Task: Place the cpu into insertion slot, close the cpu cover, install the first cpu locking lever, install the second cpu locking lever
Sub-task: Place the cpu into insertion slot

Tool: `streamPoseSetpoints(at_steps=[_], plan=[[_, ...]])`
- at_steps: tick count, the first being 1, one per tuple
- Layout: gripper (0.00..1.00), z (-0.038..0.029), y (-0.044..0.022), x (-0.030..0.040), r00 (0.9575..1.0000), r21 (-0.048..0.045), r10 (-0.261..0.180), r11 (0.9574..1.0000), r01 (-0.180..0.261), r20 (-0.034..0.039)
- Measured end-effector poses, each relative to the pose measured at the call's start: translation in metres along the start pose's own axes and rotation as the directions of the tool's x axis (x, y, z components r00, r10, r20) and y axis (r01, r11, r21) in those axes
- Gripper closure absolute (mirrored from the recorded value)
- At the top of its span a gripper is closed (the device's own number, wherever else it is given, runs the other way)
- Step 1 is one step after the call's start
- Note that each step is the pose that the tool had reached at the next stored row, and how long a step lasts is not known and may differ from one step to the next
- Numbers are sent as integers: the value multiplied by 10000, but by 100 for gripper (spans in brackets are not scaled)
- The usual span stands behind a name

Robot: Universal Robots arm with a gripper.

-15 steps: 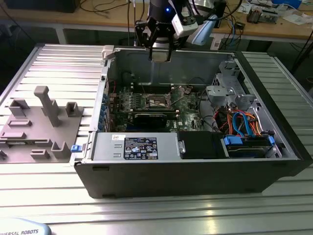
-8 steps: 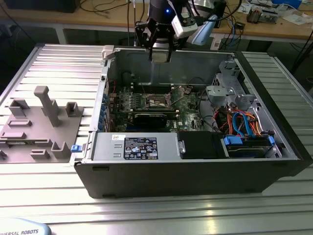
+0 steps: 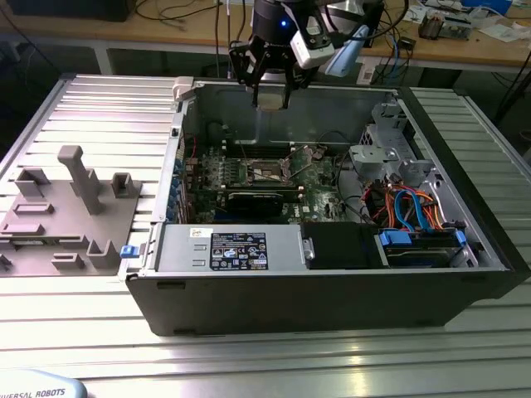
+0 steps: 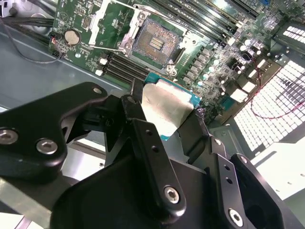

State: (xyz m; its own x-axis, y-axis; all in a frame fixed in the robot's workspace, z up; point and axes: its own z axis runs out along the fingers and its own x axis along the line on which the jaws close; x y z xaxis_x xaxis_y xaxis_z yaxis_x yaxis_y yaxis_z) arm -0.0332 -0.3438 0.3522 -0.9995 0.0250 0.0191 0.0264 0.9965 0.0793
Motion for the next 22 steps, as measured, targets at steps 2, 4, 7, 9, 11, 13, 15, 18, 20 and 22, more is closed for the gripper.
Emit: streamPoseSetpoints(at_steps=[2, 4, 7, 9, 11, 13, 15, 18, 20, 22], plan=[[46, 5, 0, 0, 10000, -1, 0, 10000, 0, 0], [46, 10, -1, 0, 10000, -1, 0, 10000, 0, 1], [46, 19, -1, -1, 10000, -1, 0, 10000, 0, 1], [46, 24, -2, -1, 10000, -1, 0, 10000, 0, 1], [46, 32, -3, -1, 10000, 0, -1, 10000, 1, 1], [46, 37, -3, -1, 10000, 0, 0, 10000, 0, 1], [46, 41, -3, -1, 10000, 0, 0, 10000, 0, 0], [46, 49, -4, -1, 10000, 1, 0, 10000, 0, 0], [46, 54, -4, -1, 10000, 0, 0, 10000, 0, 1], [46, 61, -5, -1, 10000, 0, 0, 10000, 0, 1]])
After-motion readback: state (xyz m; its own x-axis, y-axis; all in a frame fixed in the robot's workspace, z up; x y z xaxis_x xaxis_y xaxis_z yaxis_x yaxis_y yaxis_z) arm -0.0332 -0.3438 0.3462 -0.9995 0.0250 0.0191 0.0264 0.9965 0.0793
